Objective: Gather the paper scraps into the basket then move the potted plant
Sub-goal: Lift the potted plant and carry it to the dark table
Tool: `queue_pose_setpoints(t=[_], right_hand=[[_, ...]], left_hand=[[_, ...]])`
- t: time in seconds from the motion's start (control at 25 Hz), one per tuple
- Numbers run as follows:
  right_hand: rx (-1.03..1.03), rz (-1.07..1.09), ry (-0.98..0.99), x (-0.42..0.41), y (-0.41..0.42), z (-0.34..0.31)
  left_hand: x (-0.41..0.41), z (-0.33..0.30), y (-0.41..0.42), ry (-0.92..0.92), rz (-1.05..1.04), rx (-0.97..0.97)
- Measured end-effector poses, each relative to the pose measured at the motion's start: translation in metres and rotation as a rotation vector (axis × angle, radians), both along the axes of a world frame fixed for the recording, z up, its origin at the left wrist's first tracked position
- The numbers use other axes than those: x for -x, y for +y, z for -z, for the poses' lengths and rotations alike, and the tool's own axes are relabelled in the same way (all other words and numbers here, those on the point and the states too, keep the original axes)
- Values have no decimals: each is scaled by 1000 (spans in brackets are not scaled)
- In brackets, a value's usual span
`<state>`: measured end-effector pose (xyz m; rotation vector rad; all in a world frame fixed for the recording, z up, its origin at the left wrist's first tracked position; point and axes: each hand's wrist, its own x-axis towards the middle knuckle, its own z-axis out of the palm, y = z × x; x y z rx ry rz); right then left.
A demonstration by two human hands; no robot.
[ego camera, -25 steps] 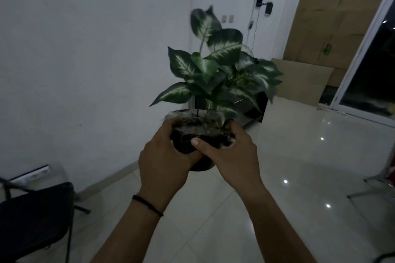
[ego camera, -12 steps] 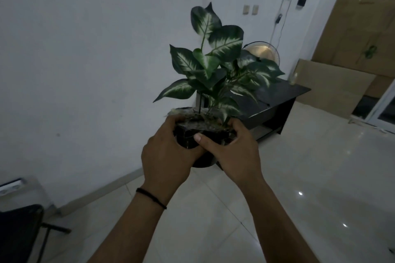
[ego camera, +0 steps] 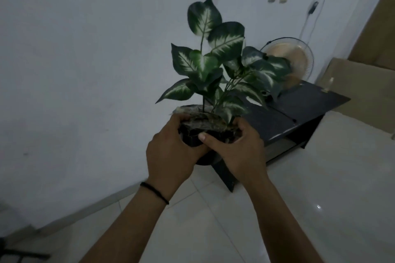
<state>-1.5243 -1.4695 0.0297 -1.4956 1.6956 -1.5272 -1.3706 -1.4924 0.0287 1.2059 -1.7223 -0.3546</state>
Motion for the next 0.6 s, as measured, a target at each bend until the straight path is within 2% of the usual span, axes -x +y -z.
queue_pose_setpoints(t=[0.12,0.28,0.6], right_hand=[[-55,-74,42,37,-69,5],[-123,-137,65,66,-143,29],[-242,-350,119,64,-289,103]], left_hand=[[28,8,-60,16,-1,-72],[43,28,-120,78,39,-270],[35,108,-253,337,-179,-488]])
